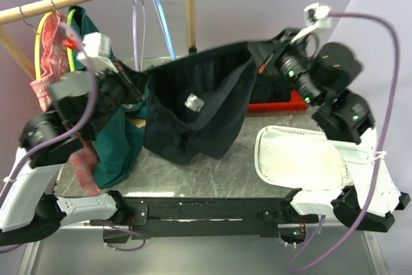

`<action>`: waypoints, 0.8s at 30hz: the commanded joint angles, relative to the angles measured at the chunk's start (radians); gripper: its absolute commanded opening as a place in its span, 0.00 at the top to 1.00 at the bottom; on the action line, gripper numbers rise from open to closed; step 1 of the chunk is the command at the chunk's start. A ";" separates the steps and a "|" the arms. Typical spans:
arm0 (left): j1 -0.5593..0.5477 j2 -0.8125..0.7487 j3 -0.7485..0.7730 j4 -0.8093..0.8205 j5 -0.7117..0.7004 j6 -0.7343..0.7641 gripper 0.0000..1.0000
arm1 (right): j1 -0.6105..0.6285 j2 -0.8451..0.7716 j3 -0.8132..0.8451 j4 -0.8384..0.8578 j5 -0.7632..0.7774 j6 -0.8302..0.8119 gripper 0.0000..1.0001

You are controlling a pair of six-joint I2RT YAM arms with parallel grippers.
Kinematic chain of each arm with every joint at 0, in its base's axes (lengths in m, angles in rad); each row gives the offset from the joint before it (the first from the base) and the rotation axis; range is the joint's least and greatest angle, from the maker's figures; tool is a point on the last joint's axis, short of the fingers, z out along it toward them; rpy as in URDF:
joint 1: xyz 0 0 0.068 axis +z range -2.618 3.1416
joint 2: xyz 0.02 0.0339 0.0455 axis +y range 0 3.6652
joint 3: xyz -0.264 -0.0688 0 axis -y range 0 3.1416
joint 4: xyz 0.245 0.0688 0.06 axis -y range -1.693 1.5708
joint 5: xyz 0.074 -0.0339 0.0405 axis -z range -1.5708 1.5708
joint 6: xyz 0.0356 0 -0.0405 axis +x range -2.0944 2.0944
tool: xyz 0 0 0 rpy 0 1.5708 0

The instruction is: Place the shorts on the hanger

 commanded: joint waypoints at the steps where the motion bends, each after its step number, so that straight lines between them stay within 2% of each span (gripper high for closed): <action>1: 0.015 0.000 -0.127 -0.093 -0.070 -0.060 0.99 | -0.067 -0.070 -0.226 0.022 -0.014 0.036 1.00; 2: 0.017 -0.003 -0.162 -0.099 -0.063 -0.078 0.99 | -0.082 -0.085 -0.365 0.030 -0.065 0.044 1.00; 4: 0.020 -0.006 -0.295 -0.114 -0.058 -0.144 0.99 | -0.108 -0.122 -0.511 0.042 -0.090 0.055 1.00; 5: 0.020 -0.008 -0.354 -0.113 -0.054 -0.166 0.99 | -0.118 -0.130 -0.645 0.045 -0.101 0.060 1.00; 6: 0.020 -0.015 -0.483 -0.093 -0.052 -0.190 0.99 | -0.127 -0.128 -0.710 0.048 -0.098 0.061 1.00; 8: 0.020 -0.025 -0.625 -0.040 -0.008 -0.246 0.99 | -0.129 -0.093 -0.845 0.039 -0.085 0.066 1.00; 9: 0.018 -0.031 -0.761 0.009 0.021 -0.253 0.99 | -0.129 -0.075 -0.875 0.035 -0.075 0.063 1.00; 10: 0.018 -0.034 -0.817 0.092 0.044 -0.261 0.99 | -0.129 -0.058 -0.915 0.029 -0.066 0.060 1.00; 12: 0.020 -0.037 -0.917 0.161 0.100 -0.263 0.98 | -0.127 -0.013 -0.937 0.028 -0.043 0.060 1.00; 14: 0.018 -0.046 -0.933 0.202 0.120 -0.252 0.92 | -0.125 0.010 -0.952 0.045 -0.052 0.049 0.98; 15: 0.020 -0.061 -0.922 0.203 0.124 -0.228 0.87 | -0.124 0.014 -0.952 0.050 -0.061 0.047 0.95; 16: 0.020 -0.071 -0.911 0.197 0.126 -0.208 0.68 | -0.121 0.019 -0.952 0.064 -0.064 0.043 0.91; 17: 0.018 -0.081 -0.900 0.186 0.124 -0.189 0.54 | -0.118 0.027 -0.949 0.067 -0.069 0.041 0.86; 19: 0.020 -0.111 -0.856 0.148 0.109 -0.136 0.26 | -0.115 0.033 -0.943 0.079 -0.068 0.038 0.82; 22: 0.020 -0.153 -0.799 0.081 0.129 -0.082 0.11 | -0.113 0.037 -0.944 0.100 -0.072 0.040 0.72; 23: 0.018 -0.163 -0.760 0.047 0.141 -0.076 0.08 | -0.113 0.036 -0.946 0.104 -0.072 0.041 0.65; 24: 0.020 -0.179 -0.736 0.036 0.156 -0.062 0.07 | -0.113 0.034 -0.946 0.108 -0.072 0.041 0.63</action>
